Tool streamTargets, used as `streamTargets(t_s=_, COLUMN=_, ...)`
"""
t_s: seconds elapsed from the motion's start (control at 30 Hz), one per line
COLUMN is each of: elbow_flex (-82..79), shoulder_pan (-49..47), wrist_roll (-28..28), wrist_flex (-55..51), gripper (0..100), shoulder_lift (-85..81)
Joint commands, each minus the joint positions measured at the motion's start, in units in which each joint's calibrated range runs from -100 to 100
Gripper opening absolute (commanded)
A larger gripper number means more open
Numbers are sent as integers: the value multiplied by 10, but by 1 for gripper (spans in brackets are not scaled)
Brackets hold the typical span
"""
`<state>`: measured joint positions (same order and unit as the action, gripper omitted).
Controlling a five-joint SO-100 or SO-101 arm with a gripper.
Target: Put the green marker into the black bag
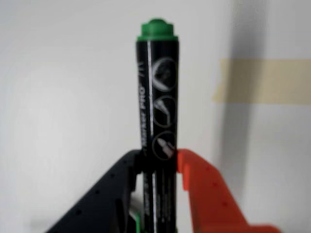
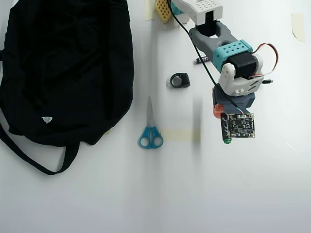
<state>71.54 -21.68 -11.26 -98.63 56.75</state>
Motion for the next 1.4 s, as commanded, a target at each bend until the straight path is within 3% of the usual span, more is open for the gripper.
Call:
streamTargets(t_s=0.0, elbow_flex=26, shoulder_pan=-10, wrist_roll=5, wrist_flex=-7, gripper=2, shoulder_lift=-41)
streamTargets(t_s=0.43, elbow_flex=5, shoulder_pan=-25, wrist_roll=1, wrist_flex=-10, gripper=2, shoulder_lift=-58)
streamTargets(t_s=0.9, elbow_flex=-492, shoulder_pan=-11, wrist_roll=0, wrist_flex=2, gripper=2, shoulder_lift=-379)
streamTargets(t_s=1.37, elbow_flex=-679, shoulder_pan=33, wrist_roll=15, wrist_flex=110, gripper=2, shoulder_lift=-558)
